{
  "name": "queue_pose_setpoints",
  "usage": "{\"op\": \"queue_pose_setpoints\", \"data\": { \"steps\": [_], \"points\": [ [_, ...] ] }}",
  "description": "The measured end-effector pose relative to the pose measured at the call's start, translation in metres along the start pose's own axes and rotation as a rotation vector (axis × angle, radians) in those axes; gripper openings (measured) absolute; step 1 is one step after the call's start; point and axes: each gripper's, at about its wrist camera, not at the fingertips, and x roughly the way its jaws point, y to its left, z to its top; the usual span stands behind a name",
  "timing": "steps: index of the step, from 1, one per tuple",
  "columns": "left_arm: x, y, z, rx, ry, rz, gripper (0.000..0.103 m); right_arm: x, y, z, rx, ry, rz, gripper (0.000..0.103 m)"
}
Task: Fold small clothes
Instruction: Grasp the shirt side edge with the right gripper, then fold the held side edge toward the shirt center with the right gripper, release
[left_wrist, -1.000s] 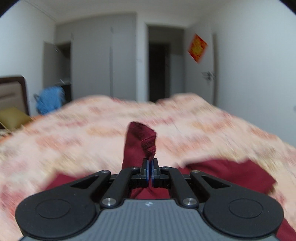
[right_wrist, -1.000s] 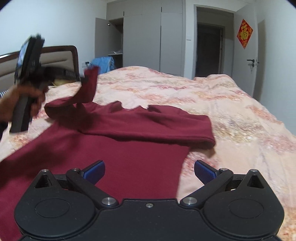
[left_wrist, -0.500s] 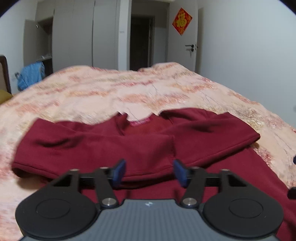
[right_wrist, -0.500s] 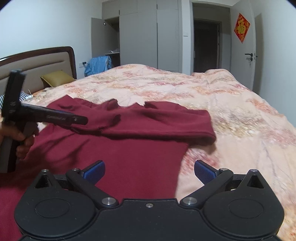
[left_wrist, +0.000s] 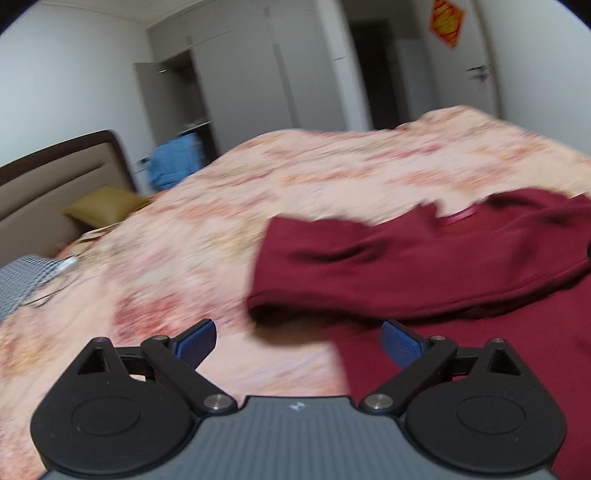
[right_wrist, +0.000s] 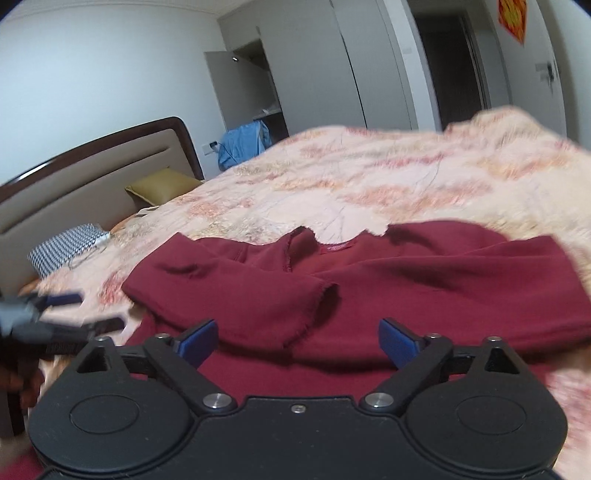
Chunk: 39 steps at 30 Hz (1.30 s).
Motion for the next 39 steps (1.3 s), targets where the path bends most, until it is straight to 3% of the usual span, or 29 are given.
{"op": "queue_pose_setpoints", "data": {
  "steps": [2,4,6,8,9,16,23,27,34,39],
  "points": [
    [0.009,0.01,-0.006,0.0,0.023,0.044,0.098,0.024,-0.001,0.008,0.045,0.032,-0.024,0.078],
    [0.015,0.018,-0.011,-0.008,0.038,0.068,0.099,0.045,-0.003,0.013,0.078,0.062,-0.035,0.072],
    [0.021,0.022,-0.012,-0.023,0.052,0.072,0.099,0.061,-0.007,0.016,0.112,0.1,-0.062,0.054],
    [0.027,0.023,-0.011,-0.031,0.05,0.075,0.098,0.066,-0.007,0.018,0.125,0.116,-0.058,0.01],
    [0.029,0.022,-0.009,-0.033,0.045,0.08,0.098,0.064,-0.006,0.021,0.119,0.108,-0.053,0.002],
    [0.047,0.011,0.007,-0.039,-0.026,0.109,0.093,0.016,-0.016,0.07,0.108,-0.093,-0.035,0.001],
    [0.062,-0.014,0.017,0.026,-0.088,0.144,0.085,-0.006,-0.022,0.102,0.085,-0.122,-0.006,0.001],
    [0.062,-0.012,0.019,0.002,-0.071,0.128,0.081,-0.014,-0.019,0.111,0.069,-0.139,-0.002,0.001],
    [0.048,0.018,0.008,-0.11,-0.027,-0.052,0.084,0.003,-0.044,0.069,0.12,-0.031,-0.08,0.001],
    [0.055,0.009,0.001,0.028,-0.001,0.037,0.085,0.008,-0.062,0.049,0.216,0.0,-0.086,0.001]
  ]
}}
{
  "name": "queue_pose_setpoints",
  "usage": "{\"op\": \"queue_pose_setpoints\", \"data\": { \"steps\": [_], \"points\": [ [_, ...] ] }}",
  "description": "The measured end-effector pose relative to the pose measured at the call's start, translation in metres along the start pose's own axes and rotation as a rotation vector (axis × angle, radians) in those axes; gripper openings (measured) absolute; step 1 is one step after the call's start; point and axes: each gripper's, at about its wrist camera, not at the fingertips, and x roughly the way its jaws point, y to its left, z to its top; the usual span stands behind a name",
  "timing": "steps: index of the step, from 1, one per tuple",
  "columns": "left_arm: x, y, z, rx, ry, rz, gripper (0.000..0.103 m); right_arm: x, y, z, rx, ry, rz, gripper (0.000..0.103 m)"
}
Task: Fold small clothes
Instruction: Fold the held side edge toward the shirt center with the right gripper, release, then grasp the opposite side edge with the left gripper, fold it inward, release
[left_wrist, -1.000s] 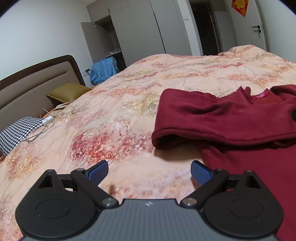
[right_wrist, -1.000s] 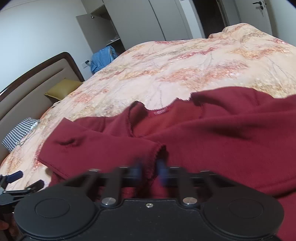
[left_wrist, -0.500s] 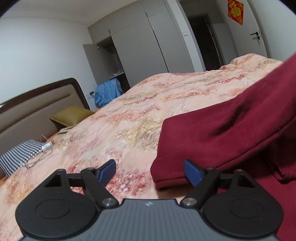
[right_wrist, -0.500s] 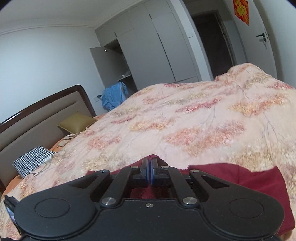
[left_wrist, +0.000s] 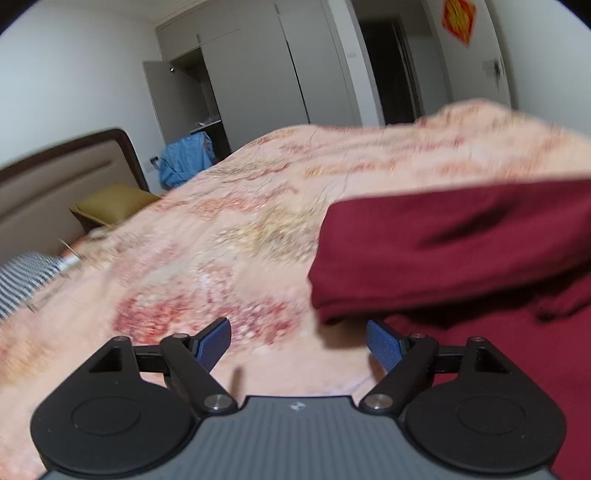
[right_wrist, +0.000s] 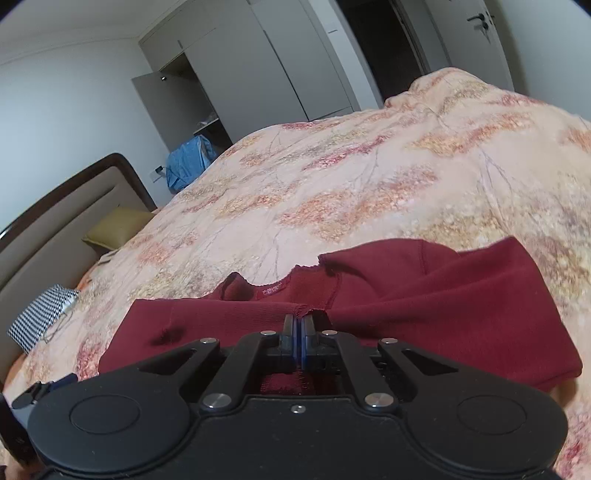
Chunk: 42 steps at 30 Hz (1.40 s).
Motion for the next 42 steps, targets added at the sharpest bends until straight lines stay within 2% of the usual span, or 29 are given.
{"op": "queue_pose_setpoints", "data": {
  "steps": [3,5,8,10,12,15,20,21,24,26,27,29,30,31,34,37,41,42],
  "points": [
    [0.01,-0.012,0.003,0.043,0.018,0.049,0.085,-0.005,0.005,0.005,-0.016,-0.018,0.01,0.001],
    [0.015,-0.019,0.008,0.054,0.001,0.08,0.082,-0.009,0.01,0.011,-0.033,-0.028,0.014,0.001],
    [0.013,-0.019,0.016,0.024,-0.042,0.088,0.062,-0.013,0.013,0.016,-0.054,-0.03,0.019,0.001],
    [0.007,-0.013,0.019,-0.022,-0.077,0.05,0.031,-0.013,0.014,0.016,-0.067,-0.023,0.019,0.001],
    [0.004,-0.008,0.019,-0.063,-0.079,0.025,0.012,-0.012,0.012,0.011,-0.071,-0.01,0.018,0.001],
    [0.006,-0.003,0.015,-0.078,-0.041,0.057,0.005,-0.004,0.008,-0.004,-0.066,0.032,0.008,0.001],
    [0.022,0.008,0.007,-0.123,0.064,0.051,0.004,0.017,0.004,-0.033,-0.08,0.11,-0.027,0.001],
    [0.023,0.012,0.007,-0.138,0.075,0.052,0.0,0.019,0.003,-0.037,-0.088,0.115,-0.035,0.001],
    [0.021,0.026,0.004,-0.189,0.092,0.001,0.001,0.02,0.004,-0.043,-0.114,0.109,-0.043,0.002],
    [0.015,0.032,0.003,-0.197,0.094,-0.048,0.003,0.019,0.005,-0.044,-0.125,0.104,-0.043,0.01],
    [0.012,0.031,0.002,-0.197,0.091,-0.064,0.009,0.017,0.005,-0.044,-0.125,0.099,-0.042,0.013],
    [0.005,0.031,0.001,-0.195,0.082,-0.107,0.036,0.013,0.005,-0.044,-0.122,0.085,-0.037,0.025],
    [0.001,0.03,0.001,-0.2,0.069,-0.118,0.065,0.011,0.006,-0.043,-0.125,0.08,-0.036,0.03],
    [-0.004,0.03,0.0,-0.207,0.044,-0.124,0.077,0.009,0.006,-0.043,-0.131,0.073,-0.037,0.038],
    [-0.01,0.025,0.006,-0.203,-0.004,-0.172,0.083,0.001,0.007,-0.047,-0.16,0.058,-0.039,0.047],
    [0.003,0.021,0.021,-0.215,-0.017,-0.172,0.087,-0.007,0.007,-0.055,-0.174,0.049,-0.04,0.054],
    [0.047,0.029,0.045,-0.326,0.033,-0.193,0.087,-0.017,0.009,-0.063,-0.197,0.043,-0.037,0.062],
    [0.058,0.033,0.049,-0.36,0.054,-0.194,0.083,-0.019,0.01,-0.065,-0.202,0.041,-0.037,0.063]
  ]
}}
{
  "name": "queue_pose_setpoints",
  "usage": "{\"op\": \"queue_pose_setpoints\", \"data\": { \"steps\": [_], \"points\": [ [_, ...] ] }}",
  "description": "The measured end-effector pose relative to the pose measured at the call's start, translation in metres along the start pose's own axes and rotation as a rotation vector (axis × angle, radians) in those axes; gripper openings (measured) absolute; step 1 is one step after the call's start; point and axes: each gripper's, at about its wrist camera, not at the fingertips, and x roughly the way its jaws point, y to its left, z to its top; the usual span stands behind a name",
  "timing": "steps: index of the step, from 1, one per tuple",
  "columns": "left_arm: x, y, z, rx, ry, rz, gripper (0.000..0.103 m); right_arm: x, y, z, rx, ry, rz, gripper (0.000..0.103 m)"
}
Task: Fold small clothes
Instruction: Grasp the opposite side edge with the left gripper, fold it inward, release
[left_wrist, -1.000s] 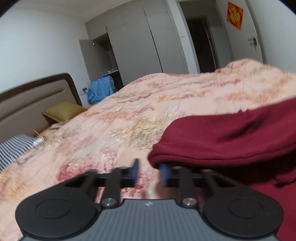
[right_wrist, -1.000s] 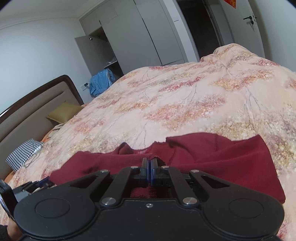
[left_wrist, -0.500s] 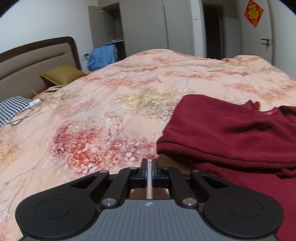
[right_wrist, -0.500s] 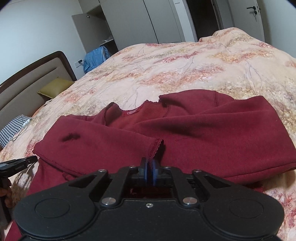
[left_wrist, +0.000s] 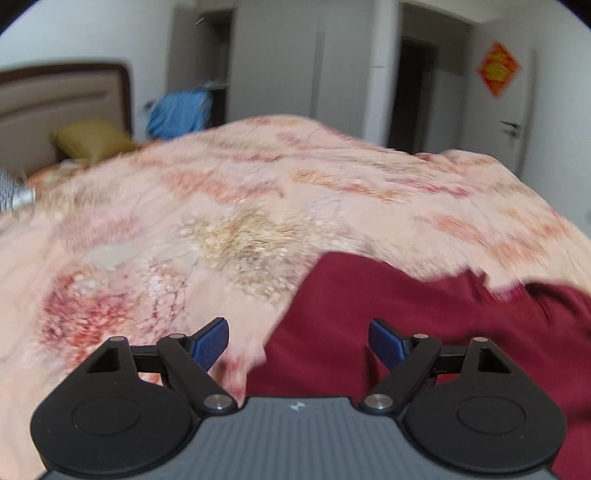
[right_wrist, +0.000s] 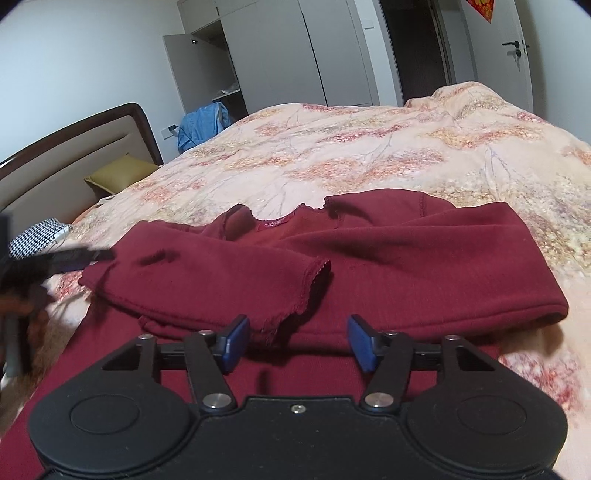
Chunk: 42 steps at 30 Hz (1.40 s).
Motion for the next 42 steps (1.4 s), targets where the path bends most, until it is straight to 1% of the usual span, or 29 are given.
{"op": "queue_pose_setpoints", "data": {
  "steps": [1,2,3,4,5,7,8,10,13,15,18,20,21,23,24,25,26,27,28,30,32,33,34,36,38,42],
  "points": [
    [0.01,0.004,0.005,-0.036,0.021,-0.007,0.074,-0.002,0.001,-0.002,-0.007,-0.002,0.002,0.064],
    [0.019,0.009,0.009,-0.073,0.047,-0.026,0.068,-0.003,0.002,-0.003,-0.017,-0.004,0.004,0.065],
    [0.027,0.013,0.012,-0.112,0.074,-0.054,0.057,-0.004,0.004,-0.005,-0.028,-0.006,0.004,0.066],
    [0.034,0.017,0.012,-0.149,0.099,-0.085,0.05,-0.005,0.005,-0.006,-0.04,-0.011,0.005,0.066],
    [0.039,0.019,0.012,-0.176,0.121,-0.114,0.044,-0.005,0.006,-0.008,-0.049,-0.015,0.006,0.067],
    [0.041,0.021,0.01,-0.193,0.134,-0.152,0.018,-0.003,0.007,-0.009,-0.052,-0.015,0.005,0.067],
    [0.038,0.02,0.009,-0.184,0.122,-0.157,0.013,-0.002,0.007,-0.009,-0.046,-0.015,0.005,0.067],
    [0.023,0.015,0.008,-0.151,0.054,-0.129,0.011,-0.001,0.007,-0.008,-0.031,-0.023,0.003,0.067],
    [0.001,0.011,0.005,-0.145,-0.029,-0.041,0.01,0.001,0.008,-0.008,-0.017,-0.036,0.005,0.067],
    [-0.001,0.013,0.002,-0.165,-0.024,-0.005,0.01,0.003,0.01,-0.009,-0.016,-0.036,0.005,0.067],
    [0.012,0.012,-0.006,-0.141,0.035,0.051,0.01,0.005,0.014,-0.008,-0.022,-0.037,0.005,0.067],
    [0.016,0.013,-0.009,-0.158,0.048,0.059,0.01,0.003,0.017,-0.008,-0.042,-0.046,0.006,0.067],
    [0.016,0.013,-0.009,-0.167,0.051,0.06,0.012,0.002,0.018,-0.008,-0.053,-0.046,0.004,0.067],
    [0.015,0.013,-0.007,-0.175,0.059,0.055,0.017,0.001,0.018,-0.009,-0.064,-0.042,0.0,0.068],
    [0.013,0.014,-0.006,-0.179,0.059,0.058,0.024,-0.001,0.018,-0.009,-0.066,-0.04,-0.001,0.068],
    [0.01,0.014,-0.005,-0.179,0.058,0.053,0.039,-0.003,0.018,-0.01,-0.066,-0.04,-0.002,0.07],
    [0.005,0.015,-0.006,-0.175,0.055,0.048,0.047,-0.006,0.017,-0.011,-0.069,-0.042,-0.003,0.072],
    [0.0,0.014,-0.006,-0.169,0.047,0.052,0.063,-0.01,0.017,-0.012,-0.072,-0.044,-0.005,0.074],
    [-0.007,0.013,-0.007,-0.158,0.039,0.057,0.071,-0.014,0.017,-0.014,-0.076,-0.046,-0.009,0.076],
    [-0.02,0.011,-0.008,-0.13,0.032,0.053,0.076,-0.024,0.015,-0.018,-0.08,-0.046,-0.013,0.079],
    [-0.037,0.008,-0.013,-0.101,0.031,0.046,0.084,-0.037,0.014,-0.023,-0.087,-0.046,-0.017,0.084],
    [-0.047,0.007,-0.017,-0.087,0.028,0.052,0.092,-0.044,0.014,-0.026,-0.091,-0.047,-0.02,0.086],
    [-0.058,0.005,-0.021,-0.07,0.02,0.06,0.097,-0.052,0.014,-0.03,-0.095,-0.048,-0.023,0.09],
    [-0.081,0.001,-0.031,-0.027,0.003,0.076,0.101,-0.069,0.013,-0.038,-0.104,-0.046,-0.028,0.094],
    [-0.105,-0.003,-0.044,0.005,0.002,0.083,0.103,-0.086,0.013,-0.048,-0.117,-0.044,-0.032,0.098],
    [-0.151,-0.009,-0.074,0.031,0.039,0.049,0.103,-0.119,0.013,-0.07,-0.133,-0.028,-0.067,0.1]
  ]
}}
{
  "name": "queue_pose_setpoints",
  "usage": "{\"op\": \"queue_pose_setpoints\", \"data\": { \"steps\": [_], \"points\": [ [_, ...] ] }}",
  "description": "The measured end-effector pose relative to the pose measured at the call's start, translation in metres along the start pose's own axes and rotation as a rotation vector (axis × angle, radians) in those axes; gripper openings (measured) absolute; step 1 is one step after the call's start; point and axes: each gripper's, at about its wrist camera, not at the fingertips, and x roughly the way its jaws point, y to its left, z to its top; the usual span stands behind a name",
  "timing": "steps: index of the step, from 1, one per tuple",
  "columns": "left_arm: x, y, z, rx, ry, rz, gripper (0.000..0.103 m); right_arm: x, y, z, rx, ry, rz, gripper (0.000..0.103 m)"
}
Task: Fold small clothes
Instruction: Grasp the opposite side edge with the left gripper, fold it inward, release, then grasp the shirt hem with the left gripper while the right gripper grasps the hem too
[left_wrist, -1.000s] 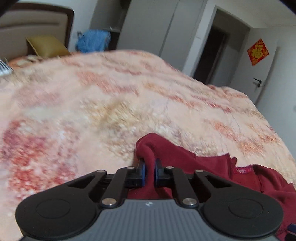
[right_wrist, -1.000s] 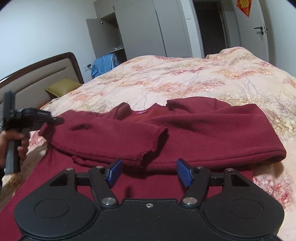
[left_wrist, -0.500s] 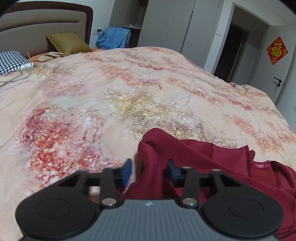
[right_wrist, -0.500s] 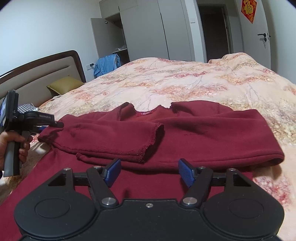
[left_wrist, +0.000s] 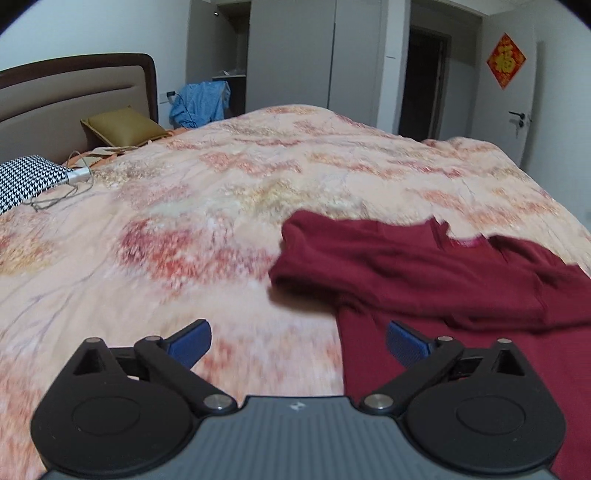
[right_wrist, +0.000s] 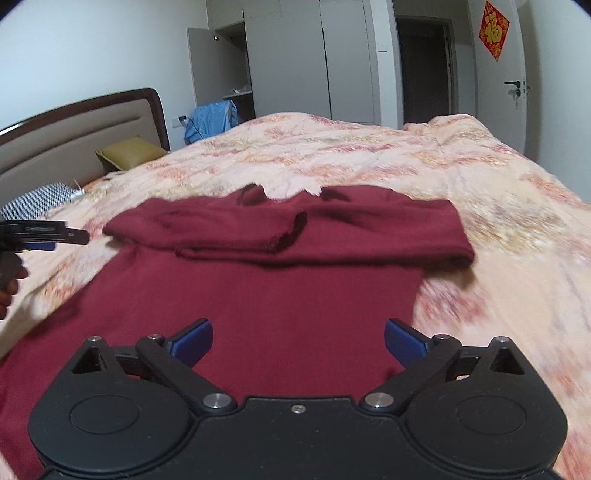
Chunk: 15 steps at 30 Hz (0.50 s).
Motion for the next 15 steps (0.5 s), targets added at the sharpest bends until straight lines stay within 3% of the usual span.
{"op": "queue_pose_setpoints", "data": {
  "steps": [7,15],
  "points": [
    [-0.065,-0.003,-0.061,0.049,0.069,-0.045,0.103,-0.058,-0.001,-0.039,-0.006,0.03,-0.056,0.102],
    [-0.103,0.001,-0.111,0.054,0.16,-0.123,0.103,-0.101,-0.004,-0.089,0.072,0.09,-0.071,0.101]
  ]
}}
